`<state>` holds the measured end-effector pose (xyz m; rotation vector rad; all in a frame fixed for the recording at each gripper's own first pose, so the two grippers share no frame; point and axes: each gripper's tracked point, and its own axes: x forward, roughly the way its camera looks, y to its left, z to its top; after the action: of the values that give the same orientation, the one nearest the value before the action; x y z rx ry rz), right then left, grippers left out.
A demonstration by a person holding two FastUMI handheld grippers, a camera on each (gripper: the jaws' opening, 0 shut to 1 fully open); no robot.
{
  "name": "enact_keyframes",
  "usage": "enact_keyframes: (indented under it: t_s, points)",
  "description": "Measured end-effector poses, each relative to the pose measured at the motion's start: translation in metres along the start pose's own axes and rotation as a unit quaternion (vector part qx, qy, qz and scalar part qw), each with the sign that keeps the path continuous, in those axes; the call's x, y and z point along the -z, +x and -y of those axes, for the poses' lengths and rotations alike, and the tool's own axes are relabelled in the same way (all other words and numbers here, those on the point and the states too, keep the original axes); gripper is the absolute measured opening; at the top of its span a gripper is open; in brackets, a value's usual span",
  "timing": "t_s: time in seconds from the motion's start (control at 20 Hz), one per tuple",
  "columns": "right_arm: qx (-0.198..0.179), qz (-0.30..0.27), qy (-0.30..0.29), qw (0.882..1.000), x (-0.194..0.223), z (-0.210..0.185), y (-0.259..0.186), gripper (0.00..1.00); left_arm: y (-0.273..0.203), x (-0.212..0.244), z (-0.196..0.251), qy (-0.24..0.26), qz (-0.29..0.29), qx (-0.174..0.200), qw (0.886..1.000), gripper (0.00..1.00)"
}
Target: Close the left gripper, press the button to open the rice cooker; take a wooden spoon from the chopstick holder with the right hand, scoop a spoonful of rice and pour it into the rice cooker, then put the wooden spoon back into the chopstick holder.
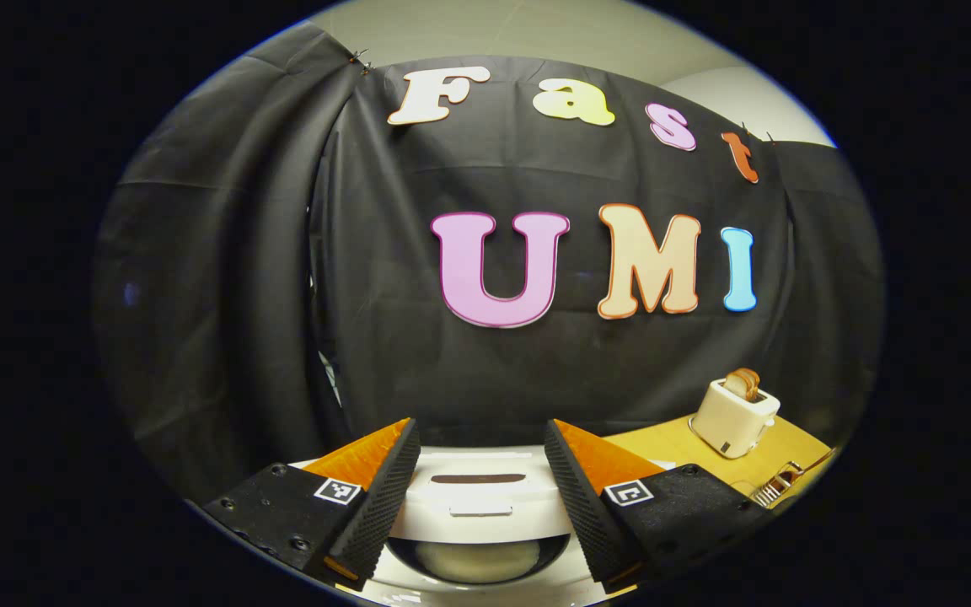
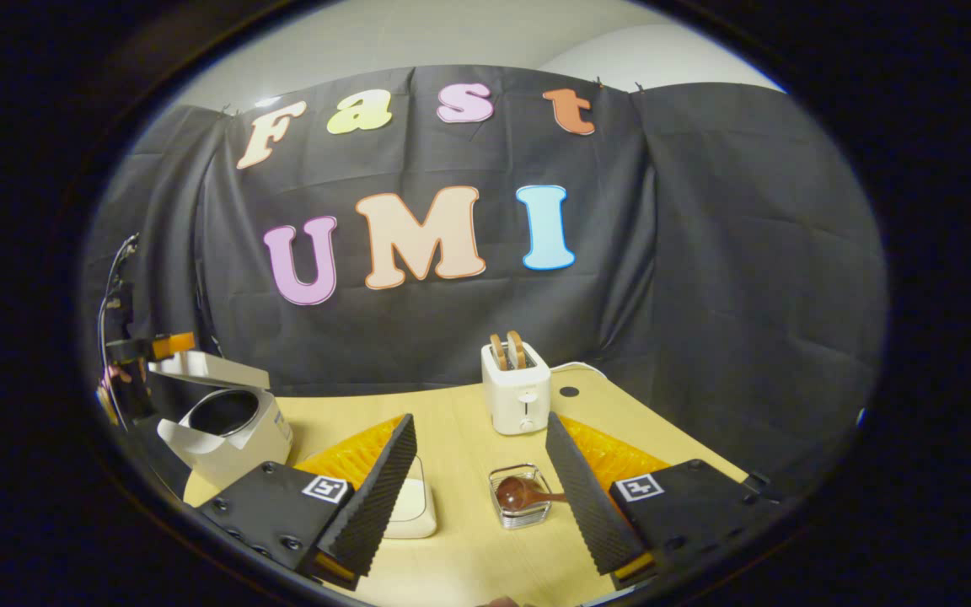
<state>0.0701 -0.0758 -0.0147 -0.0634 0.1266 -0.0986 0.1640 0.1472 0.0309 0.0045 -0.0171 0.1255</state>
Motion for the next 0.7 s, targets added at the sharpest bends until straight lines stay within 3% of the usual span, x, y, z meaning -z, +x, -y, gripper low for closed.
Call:
enact_keyframes:
  t_s: [0.7]
  points:
    - [-0.034,-0.018,-0.022,0.999,0.014,-0.047,0.003,0.96,-0.011,0.118,-0.002,-0.004,-0.076,-0.006,0.997,0.86]
